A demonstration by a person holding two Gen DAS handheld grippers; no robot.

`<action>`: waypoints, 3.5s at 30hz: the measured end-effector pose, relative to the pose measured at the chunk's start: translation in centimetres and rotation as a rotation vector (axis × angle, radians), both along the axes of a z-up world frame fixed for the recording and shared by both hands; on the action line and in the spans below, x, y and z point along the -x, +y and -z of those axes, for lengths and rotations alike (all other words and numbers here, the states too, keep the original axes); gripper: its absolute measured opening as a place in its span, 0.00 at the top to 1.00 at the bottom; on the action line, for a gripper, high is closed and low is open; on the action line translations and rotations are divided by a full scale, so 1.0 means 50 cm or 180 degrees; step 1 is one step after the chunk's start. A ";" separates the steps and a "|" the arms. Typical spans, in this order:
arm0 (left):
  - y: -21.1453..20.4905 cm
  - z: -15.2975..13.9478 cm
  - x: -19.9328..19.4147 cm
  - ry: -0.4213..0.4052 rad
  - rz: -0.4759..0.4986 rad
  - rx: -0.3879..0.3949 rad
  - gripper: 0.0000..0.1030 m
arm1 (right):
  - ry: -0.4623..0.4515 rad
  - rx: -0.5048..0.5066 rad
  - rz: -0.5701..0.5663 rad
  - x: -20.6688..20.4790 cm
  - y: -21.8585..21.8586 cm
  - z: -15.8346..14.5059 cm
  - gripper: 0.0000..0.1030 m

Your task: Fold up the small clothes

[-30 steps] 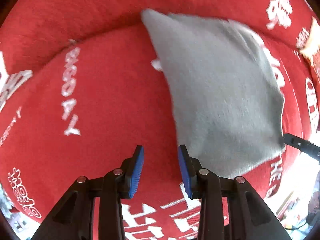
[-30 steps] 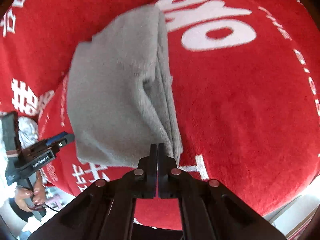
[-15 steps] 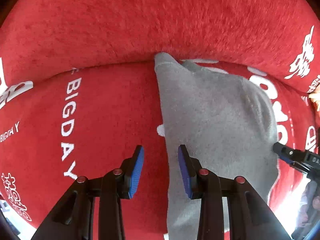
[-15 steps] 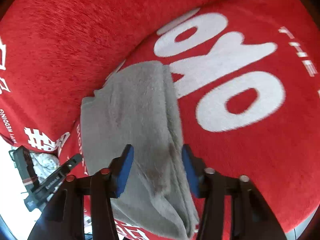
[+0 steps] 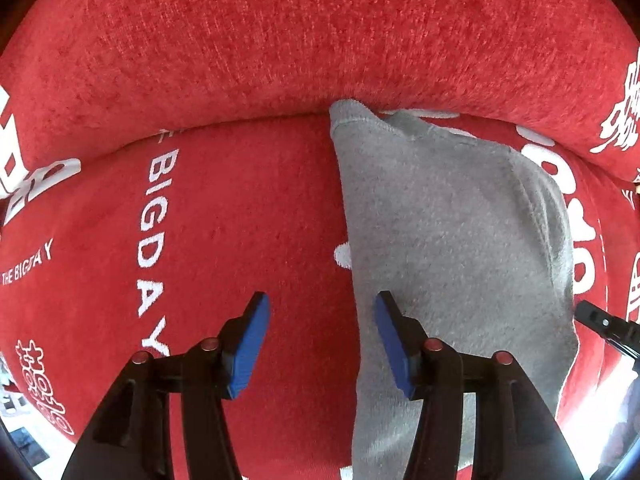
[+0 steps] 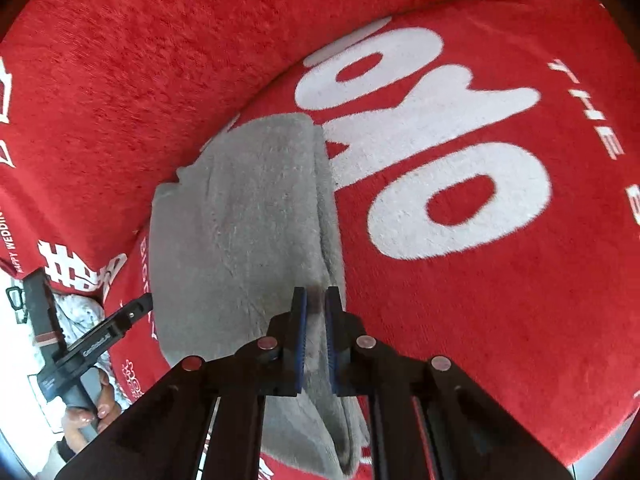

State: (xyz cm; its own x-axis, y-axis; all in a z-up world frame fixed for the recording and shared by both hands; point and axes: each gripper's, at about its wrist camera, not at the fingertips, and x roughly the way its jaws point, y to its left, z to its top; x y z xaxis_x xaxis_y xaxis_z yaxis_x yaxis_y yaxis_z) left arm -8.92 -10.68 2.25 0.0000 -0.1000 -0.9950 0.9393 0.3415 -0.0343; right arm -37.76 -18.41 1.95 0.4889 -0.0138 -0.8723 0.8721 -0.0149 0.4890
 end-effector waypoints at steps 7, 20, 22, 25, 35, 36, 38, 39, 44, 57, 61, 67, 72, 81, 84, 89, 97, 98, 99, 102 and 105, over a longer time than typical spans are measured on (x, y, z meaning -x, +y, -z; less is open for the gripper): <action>0.004 -0.002 0.005 -0.0036 -0.0011 -0.0031 0.46 | -0.0084 -0.0125 0.0139 0.032 0.002 0.008 0.78; 0.009 0.002 -0.005 -0.0044 -0.0107 -0.0135 0.44 | -0.0223 -0.0113 0.0144 0.037 0.001 0.001 0.39; 0.012 -0.001 -0.011 -0.0021 -0.0145 -0.0106 0.09 | -0.0232 -0.0123 0.0128 0.035 0.001 0.002 0.37; 0.016 -0.019 -0.021 -0.0035 -0.0192 0.0057 0.00 | -0.0279 -0.0132 0.0098 0.033 0.000 0.005 0.35; 0.003 0.006 -0.016 0.0125 -0.0123 -0.0090 0.00 | -0.0457 -0.0289 0.0015 0.022 -0.017 0.036 0.20; 0.002 0.009 -0.013 0.0126 -0.0122 -0.0098 0.00 | -0.0470 -0.0307 0.0011 0.021 -0.018 0.038 0.20; 0.001 0.013 -0.007 0.0136 -0.0105 -0.0104 0.00 | -0.0482 -0.0334 -0.0001 0.018 -0.021 0.044 0.20; 0.001 0.014 -0.004 0.0133 -0.0093 -0.0101 0.00 | -0.0486 -0.0340 -0.0011 0.017 -0.022 0.046 0.20; -0.004 0.018 0.005 0.0101 -0.0047 -0.0099 0.00 | -0.0509 -0.0367 -0.0080 0.007 -0.027 0.052 0.20; -0.021 0.050 -0.002 0.0895 0.0256 -0.0035 0.00 | -0.0723 -0.0480 -0.0268 0.000 -0.050 0.078 0.20; -0.037 0.089 0.011 0.1164 0.0202 -0.0100 0.00 | -0.0957 -0.0569 -0.0333 -0.018 -0.059 0.101 0.20; -0.071 0.108 0.061 0.1289 0.0288 -0.0036 0.00 | -0.1144 -0.0535 -0.0529 -0.071 -0.079 0.111 0.16; -0.082 0.127 0.070 0.1248 0.0241 -0.0053 0.00 | -0.1230 -0.0452 -0.0552 -0.110 -0.083 0.117 0.10; -0.060 0.090 0.054 0.1305 0.0117 0.0156 0.39 | -0.1153 -0.0568 -0.0211 -0.107 -0.060 0.123 0.55; -0.049 0.066 0.039 0.1453 0.0141 0.0249 0.51 | -0.1334 -0.0576 -0.0094 -0.102 -0.053 0.113 0.58; -0.026 0.022 0.023 0.1626 0.0226 0.0348 0.54 | -0.1601 -0.0624 0.0070 -0.099 -0.032 0.076 0.61; 0.031 -0.021 -0.008 0.1658 0.0172 0.0438 0.54 | -0.1535 -0.0530 -0.0053 -0.164 0.017 0.010 0.67; 0.030 -0.008 -0.007 0.1629 0.0159 0.0391 0.54 | -0.1448 -0.0518 -0.0052 -0.165 0.018 0.013 0.67; 0.028 0.008 -0.010 0.1601 0.0146 0.0378 0.54 | -0.1343 -0.0468 -0.0044 -0.167 0.016 0.018 0.67; 0.014 0.040 -0.015 0.1450 0.0129 0.0279 0.53 | -0.0945 -0.0313 0.0012 -0.148 -0.008 0.020 0.59; 0.013 0.055 -0.025 0.1395 0.0035 0.0219 0.36 | -0.0724 -0.0263 -0.0048 -0.124 -0.027 0.027 0.27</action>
